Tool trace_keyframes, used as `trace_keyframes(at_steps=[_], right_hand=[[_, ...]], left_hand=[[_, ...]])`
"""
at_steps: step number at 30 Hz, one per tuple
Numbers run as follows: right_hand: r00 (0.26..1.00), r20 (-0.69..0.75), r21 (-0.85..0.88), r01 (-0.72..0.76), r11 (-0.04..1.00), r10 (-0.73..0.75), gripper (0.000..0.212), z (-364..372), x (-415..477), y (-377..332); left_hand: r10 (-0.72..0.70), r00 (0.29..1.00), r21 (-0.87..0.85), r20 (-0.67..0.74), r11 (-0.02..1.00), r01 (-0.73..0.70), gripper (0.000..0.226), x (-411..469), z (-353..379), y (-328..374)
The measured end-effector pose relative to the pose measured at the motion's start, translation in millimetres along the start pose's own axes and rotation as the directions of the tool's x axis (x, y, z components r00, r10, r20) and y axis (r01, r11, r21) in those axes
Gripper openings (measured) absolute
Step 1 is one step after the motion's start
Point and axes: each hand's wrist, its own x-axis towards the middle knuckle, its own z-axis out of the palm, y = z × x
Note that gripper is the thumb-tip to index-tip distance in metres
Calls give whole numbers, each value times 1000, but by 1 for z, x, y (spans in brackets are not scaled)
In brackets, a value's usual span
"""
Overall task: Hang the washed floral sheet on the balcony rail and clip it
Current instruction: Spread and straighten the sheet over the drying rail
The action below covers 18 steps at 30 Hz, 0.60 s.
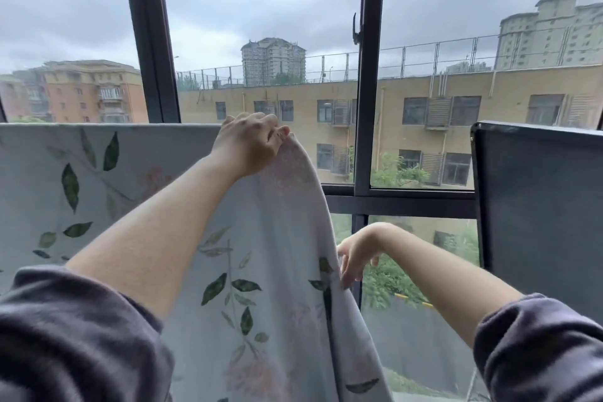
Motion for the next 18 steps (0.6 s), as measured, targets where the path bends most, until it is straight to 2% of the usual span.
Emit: trace_keyframes(at_steps=[2,3,4,6,7,8,9,11,12,13,14,15,16,18], right_hand=[[991,-133,-85,19,996,-30,19,24,11,-1],[987,-154,-86,21,996,-34,19,30,13,2],[993,-116,-77,4,997,-13,19,32,11,6],[996,-6,-94,-87,992,87,20,27,-5,22],[988,-35,-114,-155,981,152,21,21,-13,31],[967,-135,-119,-232,965,216,21,14,-22,41],[914,-290,-94,-324,941,285,21,8,-28,51],[709,-572,88,-447,890,413,20,-5,-29,67],[608,-648,210,-436,875,459,21,-7,-24,69],[541,-689,305,-386,871,481,20,-7,-15,67],[522,-701,373,-311,874,485,17,-6,-6,62],[564,-681,423,-219,879,468,14,-2,5,55],[652,-631,480,-97,872,420,13,5,16,48],[830,-499,627,146,766,251,24,25,32,30]], left_hand=[[3,1000,11,-5,1000,-3,32,1,2,2],[6,1000,14,-7,1000,-5,32,2,3,3],[7,1000,15,-10,1000,-6,32,2,4,4],[10,1000,14,-11,1000,-10,32,3,5,5],[12,1000,16,-13,1000,-11,31,3,5,5],[11,1000,18,-13,1000,-11,32,3,5,5],[11,1000,20,-15,1000,-10,33,2,6,5],[6,1000,22,-19,1000,-6,34,2,6,5],[4,1000,22,-19,1000,-4,34,2,7,6],[3,1000,23,-20,1000,-3,33,2,7,8],[4,1000,24,-21,1000,-4,33,2,7,9],[6,1000,24,-19,1000,-5,33,3,7,11],[5,1000,22,-17,1000,-5,33,2,6,11],[1,1000,21,-15,1000,-1,33,1,4,9]])
